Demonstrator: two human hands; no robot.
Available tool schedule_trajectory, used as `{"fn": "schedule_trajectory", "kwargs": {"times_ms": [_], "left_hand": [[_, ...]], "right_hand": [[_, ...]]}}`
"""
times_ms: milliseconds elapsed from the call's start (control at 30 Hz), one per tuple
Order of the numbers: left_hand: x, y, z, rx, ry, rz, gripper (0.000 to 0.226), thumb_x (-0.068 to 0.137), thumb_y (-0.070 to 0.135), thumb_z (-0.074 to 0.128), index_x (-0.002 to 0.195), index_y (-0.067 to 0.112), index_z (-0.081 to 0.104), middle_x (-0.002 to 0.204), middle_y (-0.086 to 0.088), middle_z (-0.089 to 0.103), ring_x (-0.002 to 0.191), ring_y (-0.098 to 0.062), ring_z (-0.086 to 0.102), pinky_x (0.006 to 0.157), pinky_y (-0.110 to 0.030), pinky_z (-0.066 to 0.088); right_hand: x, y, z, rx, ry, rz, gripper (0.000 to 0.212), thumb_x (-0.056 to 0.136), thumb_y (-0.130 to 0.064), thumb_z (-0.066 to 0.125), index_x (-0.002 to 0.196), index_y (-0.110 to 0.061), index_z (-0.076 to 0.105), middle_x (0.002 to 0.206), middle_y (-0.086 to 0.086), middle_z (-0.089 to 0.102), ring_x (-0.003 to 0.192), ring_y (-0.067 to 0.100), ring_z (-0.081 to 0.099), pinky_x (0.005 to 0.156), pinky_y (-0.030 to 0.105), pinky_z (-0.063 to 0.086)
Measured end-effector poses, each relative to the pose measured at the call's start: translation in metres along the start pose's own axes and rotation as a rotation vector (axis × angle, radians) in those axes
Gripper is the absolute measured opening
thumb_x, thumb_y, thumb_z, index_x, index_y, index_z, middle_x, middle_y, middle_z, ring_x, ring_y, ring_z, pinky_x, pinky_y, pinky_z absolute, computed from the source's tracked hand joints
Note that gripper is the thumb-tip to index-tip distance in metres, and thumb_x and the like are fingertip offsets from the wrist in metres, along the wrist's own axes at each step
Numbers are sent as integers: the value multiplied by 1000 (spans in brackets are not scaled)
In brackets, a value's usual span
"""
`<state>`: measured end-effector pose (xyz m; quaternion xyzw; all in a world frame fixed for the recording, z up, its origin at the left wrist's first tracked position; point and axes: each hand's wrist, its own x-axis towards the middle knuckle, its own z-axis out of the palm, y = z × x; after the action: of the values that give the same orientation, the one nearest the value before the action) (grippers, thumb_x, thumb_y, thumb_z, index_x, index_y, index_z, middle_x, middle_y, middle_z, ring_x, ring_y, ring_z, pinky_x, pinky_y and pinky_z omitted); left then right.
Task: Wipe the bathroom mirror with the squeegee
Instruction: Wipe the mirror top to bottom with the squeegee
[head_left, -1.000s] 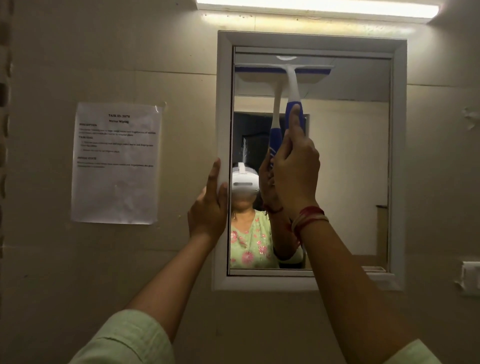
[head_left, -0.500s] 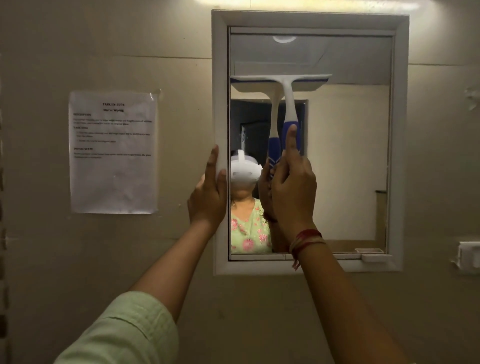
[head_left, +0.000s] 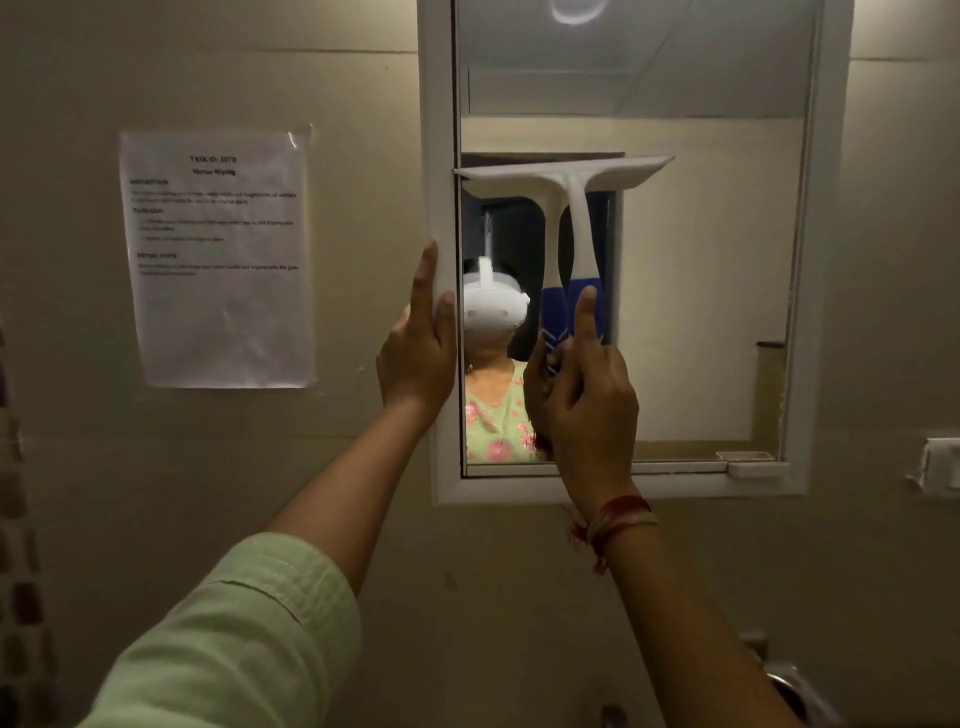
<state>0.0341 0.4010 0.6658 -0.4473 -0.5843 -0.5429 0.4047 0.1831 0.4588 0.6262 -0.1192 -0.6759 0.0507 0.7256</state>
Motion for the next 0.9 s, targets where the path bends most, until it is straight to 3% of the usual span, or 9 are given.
{"fn": "schedule_trajectory", "kwargs": {"times_ms": [133, 267, 500, 600, 667, 833, 900], "left_hand": [[0, 0, 0, 7, 2, -4, 46, 100, 33, 29, 142, 35, 10, 84, -17, 63, 46, 0, 36, 45, -12, 22], [2, 0, 1, -14, 12, -8, 47, 101, 31, 27, 146, 25, 15, 66, 1, 45, 44, -2, 36, 45, -15, 24], [2, -1, 1, -30, 13, -20, 47, 101, 31, 27, 146, 24, 16, 61, 7, 41, 45, -3, 36, 45, -14, 24], [2, 0, 1, 8, 9, -24, 46, 101, 32, 27, 145, 27, 16, 79, -9, 61, 48, -1, 38, 42, -8, 26], [2, 0, 1, 15, 10, -19, 46, 101, 31, 28, 145, 24, 18, 95, -13, 65, 49, 0, 38, 44, -5, 30], [2, 1, 2, -2, 14, -7, 47, 101, 30, 28, 145, 21, 19, 88, -14, 65, 48, -1, 38, 43, -6, 29], [3, 0, 2, -9, 13, -3, 47, 101, 29, 28, 145, 21, 19, 97, -13, 66, 48, -1, 39, 45, -5, 32]], "right_hand": [[-19, 3, -1, 21, -40, 12, 58, 94, -16, 46, 139, -21, 9, 91, 19, 61, 74, 22, 60, 77, 28, 50], [-38, 5, 0, 52, -55, 24, 56, 94, -27, 40, 139, -18, 9, 88, 18, 61, 70, 21, 59, 71, 28, 53], [-69, 13, -2, 65, -77, 51, 52, 93, -30, 33, 140, -18, 14, 85, 15, 60, 67, 13, 53, 66, 24, 50], [-82, 17, -4, 52, -90, 60, 51, 93, -27, 35, 140, -19, 16, 87, 14, 61, 69, 11, 52, 67, 22, 49], [-92, 19, -4, 58, -97, 64, 51, 93, -25, 37, 140, -21, 16, 88, 15, 61, 68, 9, 49, 66, 19, 46], [-116, 25, -6, 61, -130, 83, 52, 93, -26, 36, 141, -26, 15, 84, 11, 59, 61, 6, 46, 59, 5, 36], [-125, 26, -7, 74, -136, 103, 52, 94, -27, 35, 141, -28, 13, 83, 11, 58, 60, 6, 45, 59, 6, 37]]}}
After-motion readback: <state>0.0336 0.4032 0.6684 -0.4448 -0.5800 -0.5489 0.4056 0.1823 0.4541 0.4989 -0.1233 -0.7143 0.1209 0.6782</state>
